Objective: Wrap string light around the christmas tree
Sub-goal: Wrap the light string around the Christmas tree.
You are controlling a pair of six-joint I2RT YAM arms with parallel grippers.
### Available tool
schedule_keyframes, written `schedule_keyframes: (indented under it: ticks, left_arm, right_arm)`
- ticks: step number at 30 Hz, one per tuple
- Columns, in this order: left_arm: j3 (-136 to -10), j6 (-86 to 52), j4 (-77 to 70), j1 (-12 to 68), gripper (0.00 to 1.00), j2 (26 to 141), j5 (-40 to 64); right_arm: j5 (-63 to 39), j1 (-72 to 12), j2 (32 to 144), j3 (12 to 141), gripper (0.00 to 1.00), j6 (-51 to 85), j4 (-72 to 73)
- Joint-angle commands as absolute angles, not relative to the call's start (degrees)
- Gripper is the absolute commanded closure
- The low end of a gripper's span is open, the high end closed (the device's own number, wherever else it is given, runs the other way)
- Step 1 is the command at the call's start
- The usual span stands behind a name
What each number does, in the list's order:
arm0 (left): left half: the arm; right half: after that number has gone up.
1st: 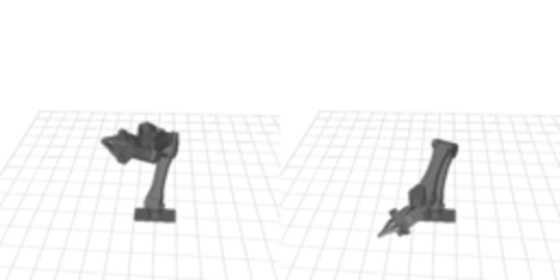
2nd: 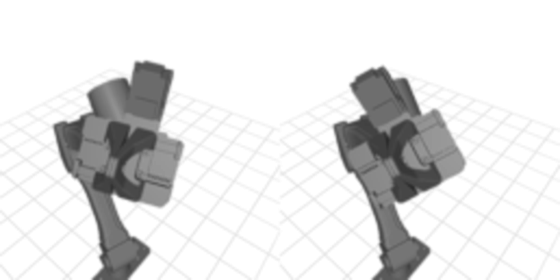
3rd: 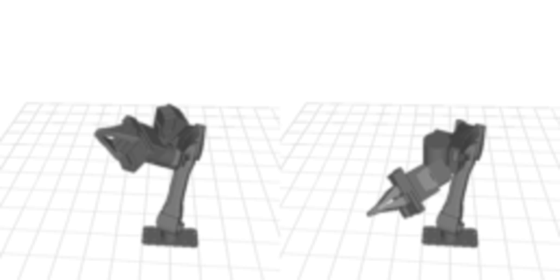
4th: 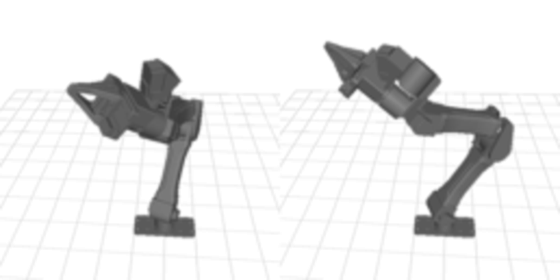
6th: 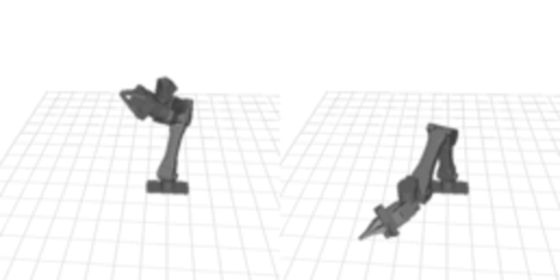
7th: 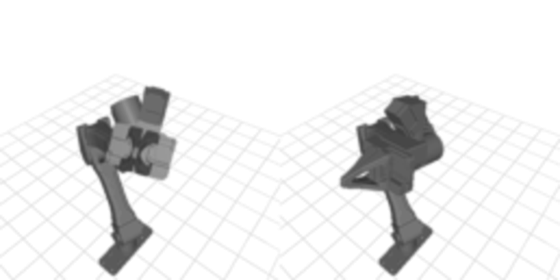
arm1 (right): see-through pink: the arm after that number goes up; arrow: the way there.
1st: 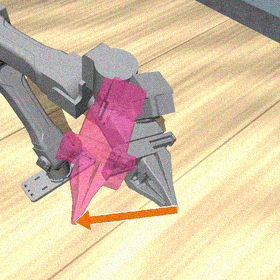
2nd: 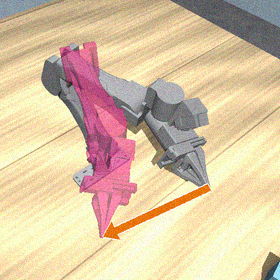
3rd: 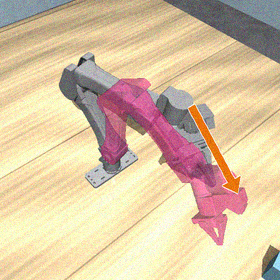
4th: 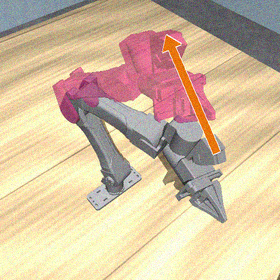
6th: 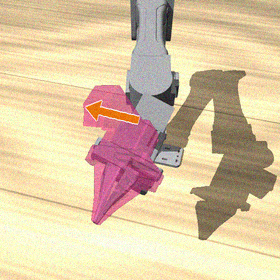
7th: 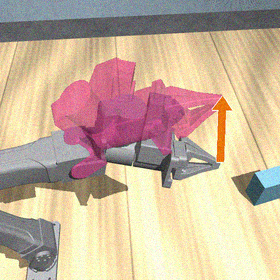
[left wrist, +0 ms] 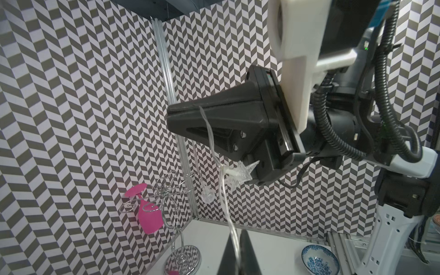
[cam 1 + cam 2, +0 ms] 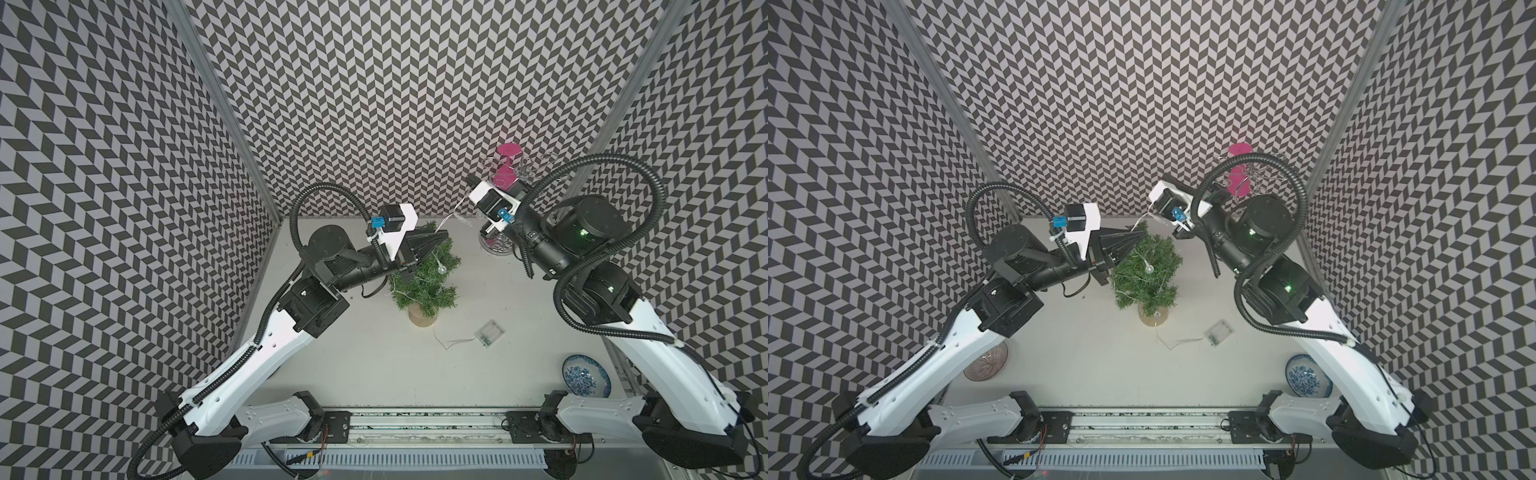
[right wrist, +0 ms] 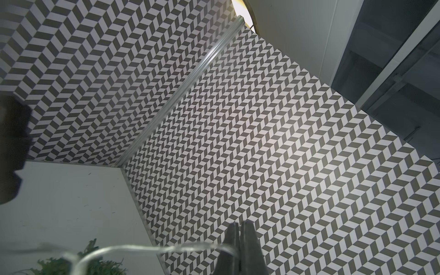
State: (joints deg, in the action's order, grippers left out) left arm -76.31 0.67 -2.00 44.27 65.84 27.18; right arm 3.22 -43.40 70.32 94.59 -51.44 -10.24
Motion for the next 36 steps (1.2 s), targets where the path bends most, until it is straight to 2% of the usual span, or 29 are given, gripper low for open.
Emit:
schedule_keyframes:
  ticks: [1, 8, 17, 21, 24, 36]
  left_arm:
    - [-73.7, -0.4, -3.9, 44.4, 1.00, 63.1, 26.8]
    - [-71.7, -1.8, -3.3, 40.5, 1.00, 59.6, 24.9]
    - [-69.7, -6.3, -5.3, 29.1, 1.00, 59.9, 35.0]
    - [-66.0, -8.0, -7.5, 30.2, 1.00, 59.8, 39.5]
    - [-66.4, -5.3, -4.1, 34.3, 1.00, 59.8, 36.2]
    - [-65.1, -7.4, -7.0, 39.3, 1.00, 57.8, 35.0]
  right_arm:
    - [3.6, -43.8, 69.7, 95.0, 1.00, -51.4, -6.0]
    - [3.8, -44.9, 71.3, 95.5, 1.00, -51.4, -7.4]
    - [6.2, -46.0, 73.0, 94.7, 1.00, -51.5, -9.5]
    - [6.5, -46.0, 71.5, 92.3, 1.00, -51.6, -7.6]
    - [6.0, -46.0, 70.3, 91.1, 1.00, -51.4, -6.2]
    - [5.4, -46.1, 66.6, 88.5, 1.00, -49.4, -4.1]
